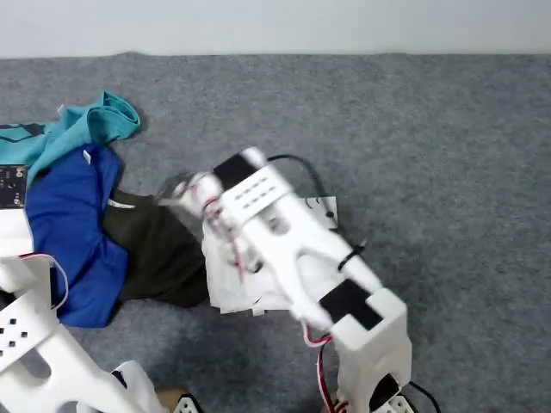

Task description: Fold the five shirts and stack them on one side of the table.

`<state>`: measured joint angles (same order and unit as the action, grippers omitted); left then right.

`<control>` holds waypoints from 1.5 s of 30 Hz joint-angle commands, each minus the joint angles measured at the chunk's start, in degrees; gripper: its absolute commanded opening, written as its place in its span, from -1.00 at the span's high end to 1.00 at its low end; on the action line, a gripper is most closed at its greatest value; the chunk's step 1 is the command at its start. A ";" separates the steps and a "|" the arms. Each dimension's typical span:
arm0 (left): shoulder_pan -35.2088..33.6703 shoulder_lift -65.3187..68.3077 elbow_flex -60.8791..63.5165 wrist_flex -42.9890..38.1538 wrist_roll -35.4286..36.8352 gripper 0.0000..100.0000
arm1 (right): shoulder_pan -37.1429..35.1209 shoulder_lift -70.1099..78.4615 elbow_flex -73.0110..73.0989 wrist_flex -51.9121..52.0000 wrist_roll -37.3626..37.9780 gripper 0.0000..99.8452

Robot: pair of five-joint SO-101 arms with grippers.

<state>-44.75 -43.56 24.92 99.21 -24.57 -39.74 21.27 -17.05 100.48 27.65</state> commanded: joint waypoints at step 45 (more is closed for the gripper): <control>0.26 -1.05 -0.13 -0.88 0.70 0.98 | 0.48 27.30 -32.35 -22.64 0.00 0.98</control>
<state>-44.75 -43.56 24.92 99.03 -24.40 -37.19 48.44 -46.33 81.23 27.74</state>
